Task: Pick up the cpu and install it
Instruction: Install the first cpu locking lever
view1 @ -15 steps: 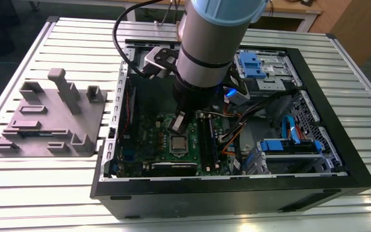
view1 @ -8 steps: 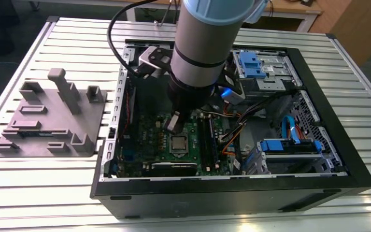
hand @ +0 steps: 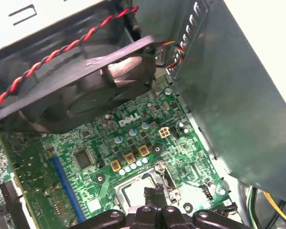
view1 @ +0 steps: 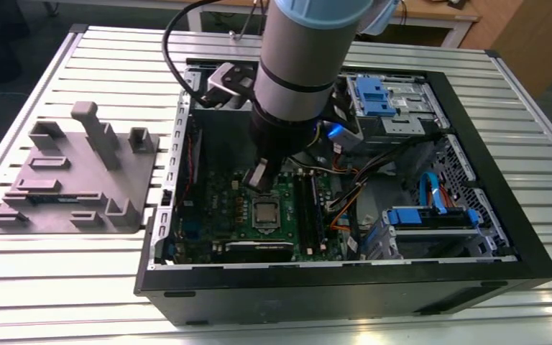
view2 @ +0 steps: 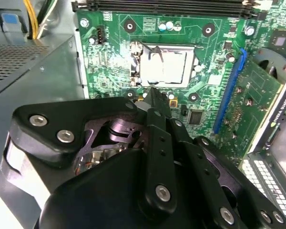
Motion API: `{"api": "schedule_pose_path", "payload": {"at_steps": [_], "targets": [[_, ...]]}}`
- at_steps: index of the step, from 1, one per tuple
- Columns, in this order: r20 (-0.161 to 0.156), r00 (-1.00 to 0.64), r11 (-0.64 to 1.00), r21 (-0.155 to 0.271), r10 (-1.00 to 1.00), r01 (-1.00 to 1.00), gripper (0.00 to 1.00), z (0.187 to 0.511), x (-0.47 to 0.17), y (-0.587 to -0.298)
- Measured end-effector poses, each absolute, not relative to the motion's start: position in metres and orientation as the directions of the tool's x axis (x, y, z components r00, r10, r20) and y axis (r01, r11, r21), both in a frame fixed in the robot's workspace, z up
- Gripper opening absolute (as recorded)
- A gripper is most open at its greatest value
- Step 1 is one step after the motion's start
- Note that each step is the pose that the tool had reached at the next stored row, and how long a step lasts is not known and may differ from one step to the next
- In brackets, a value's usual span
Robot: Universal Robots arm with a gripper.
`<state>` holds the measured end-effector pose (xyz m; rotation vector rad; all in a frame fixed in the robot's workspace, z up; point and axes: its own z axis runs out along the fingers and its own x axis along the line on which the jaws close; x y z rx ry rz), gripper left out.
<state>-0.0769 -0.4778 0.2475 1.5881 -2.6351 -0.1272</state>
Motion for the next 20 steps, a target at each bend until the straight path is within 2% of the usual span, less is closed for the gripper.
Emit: {"api": "schedule_pose_path", "payload": {"at_steps": [15,20], "targets": [[0.010,-0.465,0.463,0.103,-0.885,-0.880,0.10,0.247,-0.054,-0.475],[-0.001,-0.419,0.418,0.082,-0.908,-0.905,0.10,0.247,-0.054,-0.476]]}}
